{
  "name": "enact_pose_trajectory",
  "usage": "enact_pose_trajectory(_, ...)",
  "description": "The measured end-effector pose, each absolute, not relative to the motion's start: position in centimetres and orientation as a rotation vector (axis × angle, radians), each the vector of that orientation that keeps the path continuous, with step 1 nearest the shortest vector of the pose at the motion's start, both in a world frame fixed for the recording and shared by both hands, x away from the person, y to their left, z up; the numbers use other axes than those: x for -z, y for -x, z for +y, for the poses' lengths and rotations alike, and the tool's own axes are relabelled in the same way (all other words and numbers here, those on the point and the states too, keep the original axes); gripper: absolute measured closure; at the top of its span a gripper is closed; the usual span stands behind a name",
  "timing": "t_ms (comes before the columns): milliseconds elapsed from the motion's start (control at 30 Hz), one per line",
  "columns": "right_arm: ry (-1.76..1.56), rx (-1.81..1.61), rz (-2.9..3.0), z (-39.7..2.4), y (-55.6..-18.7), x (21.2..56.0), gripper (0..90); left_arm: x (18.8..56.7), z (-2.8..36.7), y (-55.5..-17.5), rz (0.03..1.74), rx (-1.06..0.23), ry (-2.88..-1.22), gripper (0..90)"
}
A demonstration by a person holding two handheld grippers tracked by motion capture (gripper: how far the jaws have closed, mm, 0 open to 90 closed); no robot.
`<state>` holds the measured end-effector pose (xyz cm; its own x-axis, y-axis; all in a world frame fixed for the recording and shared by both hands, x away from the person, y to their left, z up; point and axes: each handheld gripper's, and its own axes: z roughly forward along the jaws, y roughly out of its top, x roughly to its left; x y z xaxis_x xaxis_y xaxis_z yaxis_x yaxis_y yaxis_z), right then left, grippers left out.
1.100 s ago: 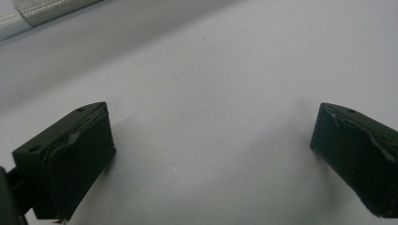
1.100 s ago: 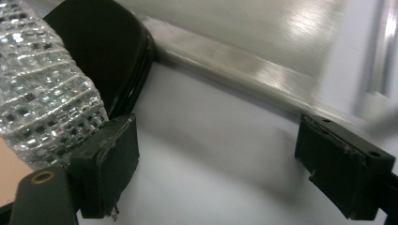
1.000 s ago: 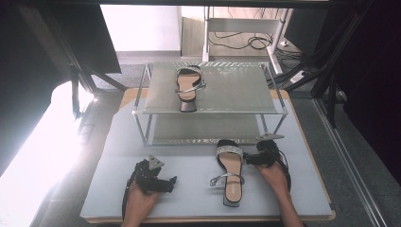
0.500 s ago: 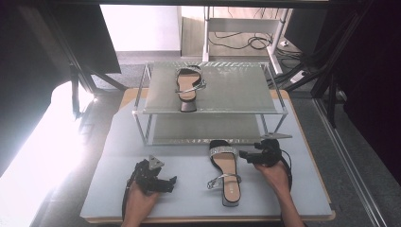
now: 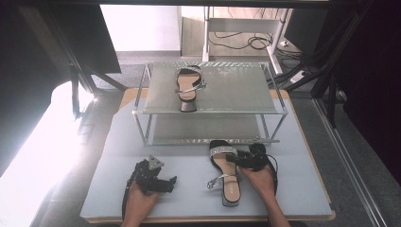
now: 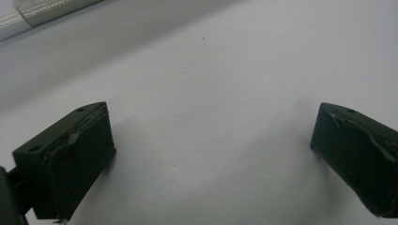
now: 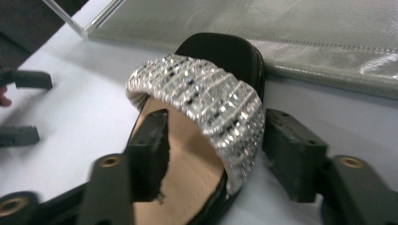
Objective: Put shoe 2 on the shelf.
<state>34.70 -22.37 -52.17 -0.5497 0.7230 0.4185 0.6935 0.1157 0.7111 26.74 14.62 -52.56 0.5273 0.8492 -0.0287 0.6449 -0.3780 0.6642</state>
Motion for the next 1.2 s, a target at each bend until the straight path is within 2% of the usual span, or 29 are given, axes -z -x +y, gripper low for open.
enact_pose_trajectory(167, -1.54, -1.404, 2.271, -22.2, -35.0, 52.1, 60.2, 52.6, 14.6, -26.7, 1.208, -0.424, -2.142, 0.0)
enact_pose_trajectory(333, -1.666, -1.485, 2.211, -23.0, -35.2, 52.6, 67.0, 52.6, 14.6, -26.7, 1.208, -0.424, -2.142, 0.0)
enact_pose_trajectory(533, -1.858, -1.605, 2.129, -23.9, -35.4, 53.5, 69.1, 52.6, 14.6, -26.7, 1.208, -0.423, -2.141, 0.0)
enact_pose_trajectory(1200, -2.031, -1.639, 2.165, -25.2, -34.6, 50.4, 70.0, 52.6, 14.6, -26.7, 1.208, -0.423, -2.141, 0.0)
